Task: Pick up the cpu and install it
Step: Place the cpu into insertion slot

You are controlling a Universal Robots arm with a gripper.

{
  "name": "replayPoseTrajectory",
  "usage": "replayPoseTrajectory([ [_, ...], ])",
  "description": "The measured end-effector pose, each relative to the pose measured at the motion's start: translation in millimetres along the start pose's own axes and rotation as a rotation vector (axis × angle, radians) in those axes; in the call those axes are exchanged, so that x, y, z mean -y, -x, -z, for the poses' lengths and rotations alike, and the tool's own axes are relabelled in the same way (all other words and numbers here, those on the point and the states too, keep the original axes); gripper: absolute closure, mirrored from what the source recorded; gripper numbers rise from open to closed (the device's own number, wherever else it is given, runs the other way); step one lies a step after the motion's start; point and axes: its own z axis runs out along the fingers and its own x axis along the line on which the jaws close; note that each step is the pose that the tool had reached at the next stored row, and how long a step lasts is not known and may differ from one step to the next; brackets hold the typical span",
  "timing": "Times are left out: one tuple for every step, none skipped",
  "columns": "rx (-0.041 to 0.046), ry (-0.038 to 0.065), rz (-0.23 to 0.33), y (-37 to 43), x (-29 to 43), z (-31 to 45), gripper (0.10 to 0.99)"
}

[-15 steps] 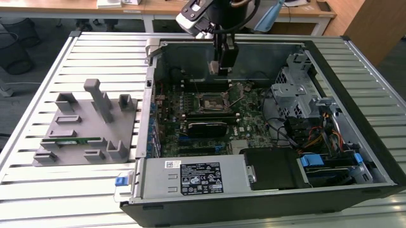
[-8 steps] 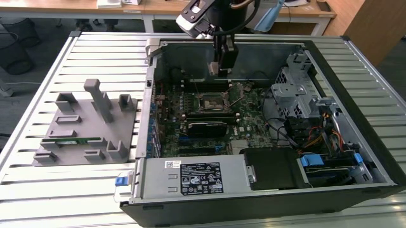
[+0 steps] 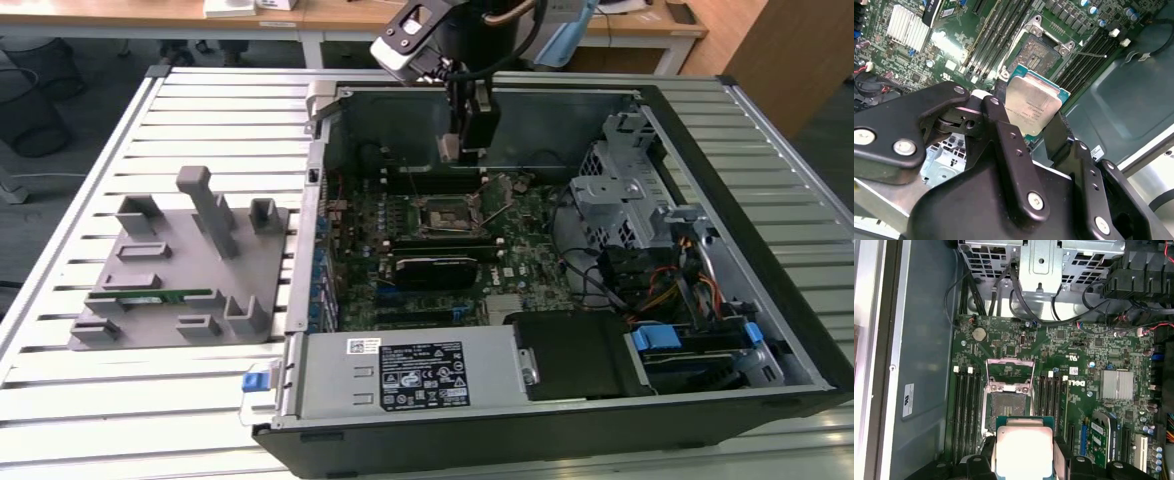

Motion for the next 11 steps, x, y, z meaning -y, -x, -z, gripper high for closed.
replayPoseTrajectory([
  [-0.0002, 0.000, 0.000, 0.0, 0.0, -0.5, 0.545],
  [-0.0002, 0.000, 0.000, 0.1, 0.0, -1.2, 0.545],
  [-0.0002, 0.000, 0.000, 0.1, 0.1, -2.5, 0.545],
  [-0.0002, 0.000, 0.000, 0.1, 0.3, -4.1, 0.545],
  [-0.0002, 0.001, 0.001, 0.0, 0.4, -6.0, 0.545],
  [-0.0003, 0.001, 0.002, 0.1, 0.5, -7.8, 0.545],
  [-0.0003, 0.001, 0.003, 0.1, 0.6, -9.6, 0.545],
  [-0.0002, 0.001, 0.003, 0.1, 0.7, -11.3, 0.545],
  [-0.0005, 0.001, 0.003, 0.1, 0.8, -12.8, 0.545],
  [-0.0012, 0.001, 0.003, 0.1, 0.9, -13.8, 0.545],
  [-0.0026, 0.001, 0.003, 0.1, 0.9, -14.7, 0.545],
])
